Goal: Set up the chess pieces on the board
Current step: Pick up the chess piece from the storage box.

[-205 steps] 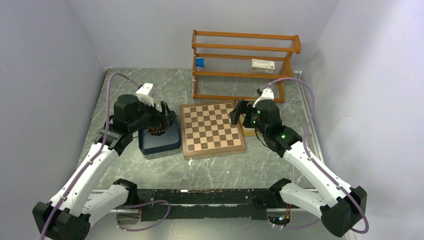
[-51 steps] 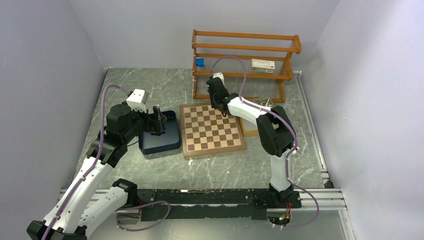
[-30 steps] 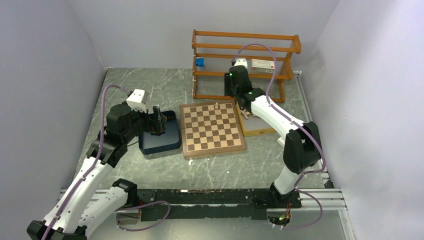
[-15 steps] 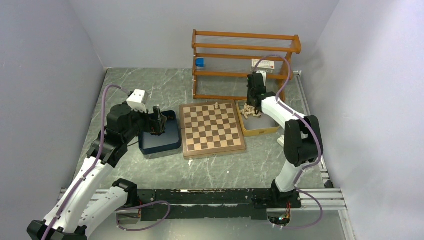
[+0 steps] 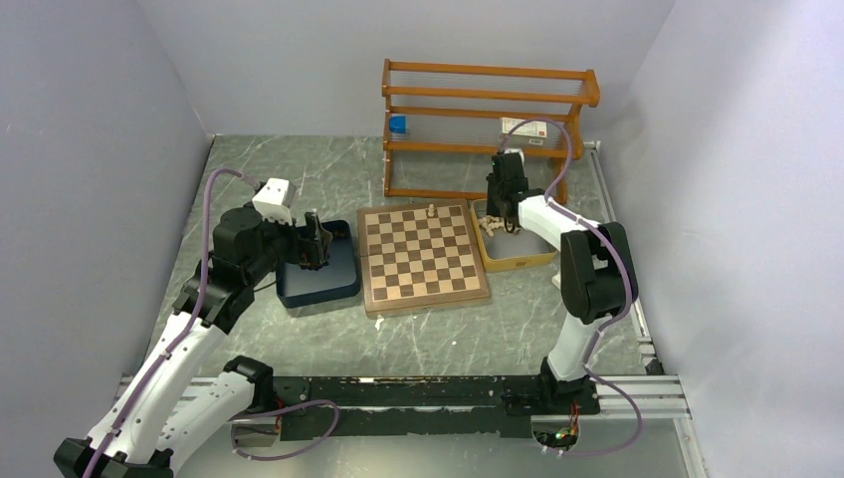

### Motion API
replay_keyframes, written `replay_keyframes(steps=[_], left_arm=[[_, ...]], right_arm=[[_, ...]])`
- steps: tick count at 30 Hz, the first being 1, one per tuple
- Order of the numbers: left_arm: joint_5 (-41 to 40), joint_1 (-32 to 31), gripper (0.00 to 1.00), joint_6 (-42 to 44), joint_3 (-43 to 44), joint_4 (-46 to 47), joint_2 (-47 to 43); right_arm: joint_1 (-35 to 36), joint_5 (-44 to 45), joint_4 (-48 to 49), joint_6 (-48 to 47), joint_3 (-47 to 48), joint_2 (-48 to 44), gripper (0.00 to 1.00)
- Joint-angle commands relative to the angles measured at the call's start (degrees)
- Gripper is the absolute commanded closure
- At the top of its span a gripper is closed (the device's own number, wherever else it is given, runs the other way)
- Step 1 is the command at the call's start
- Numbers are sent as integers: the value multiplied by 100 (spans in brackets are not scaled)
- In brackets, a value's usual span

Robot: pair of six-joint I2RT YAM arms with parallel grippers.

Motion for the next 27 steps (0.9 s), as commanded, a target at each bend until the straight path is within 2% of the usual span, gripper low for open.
replay_keyframes(steps=[1,18,27], left_arm=[[14,-30,0,89,-30,115,-13],[14,-30,0,84,-34,141,-4],[14,-30,0,85,-39,132,-17]], right_arm=[[-14,-154,229,-107,-13,163,71],[-16,-322,216,-97,129,400,70],[35,-147,104,-27,169,151,70]])
